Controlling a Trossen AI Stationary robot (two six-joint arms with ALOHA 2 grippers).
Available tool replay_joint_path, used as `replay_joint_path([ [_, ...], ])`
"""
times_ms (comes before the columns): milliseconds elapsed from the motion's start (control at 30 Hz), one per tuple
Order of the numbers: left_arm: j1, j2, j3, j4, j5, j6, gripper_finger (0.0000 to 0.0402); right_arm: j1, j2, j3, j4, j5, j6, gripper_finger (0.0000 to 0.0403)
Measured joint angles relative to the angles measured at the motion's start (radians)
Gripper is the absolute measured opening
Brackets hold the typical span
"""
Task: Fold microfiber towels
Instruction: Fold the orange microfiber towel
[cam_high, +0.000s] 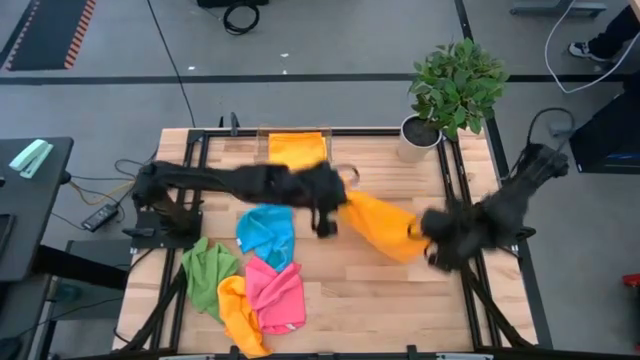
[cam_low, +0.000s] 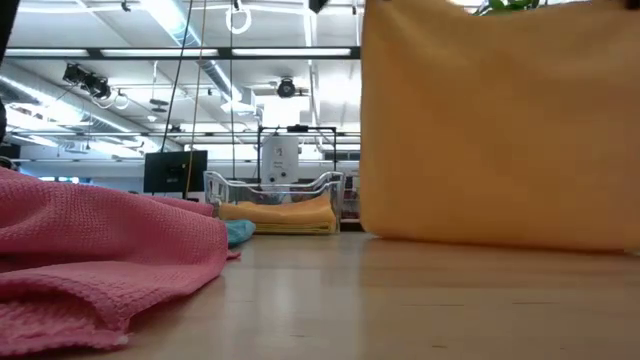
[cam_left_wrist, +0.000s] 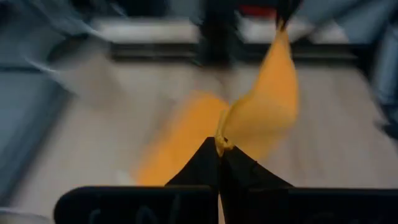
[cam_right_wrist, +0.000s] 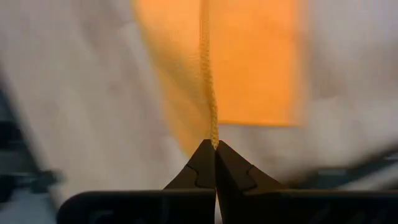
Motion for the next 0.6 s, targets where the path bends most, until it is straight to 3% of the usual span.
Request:
replay_joint_path([
  [167, 0.140, -0.056, 0.001, 0.039, -0.037, 0.032, 0.0004, -0.282, -0.105, 0.098, -0.033, 0.035, -0.424, 0.0002],
  [367, 0.234, -0.072, -0.001, 0.042, 0.064, 0.041, 0.0004, -0.600, -0.153, 0.194, 0.030, 0.080, -0.799, 0.0002],
  [467, 0.227, -0.080, -0.001, 0.061, 0.102, 0.059, 0.0004, -0.652, -0.137, 0.236, 0.063, 0.066, -0.935, 0.0002],
  [600, 0.146, -0.110, -0.001, 0.052, 0.119, 0.059, 0.0004, -0.568, -0.129, 0.240, 0.056, 0.041, -0.927, 0.0002],
])
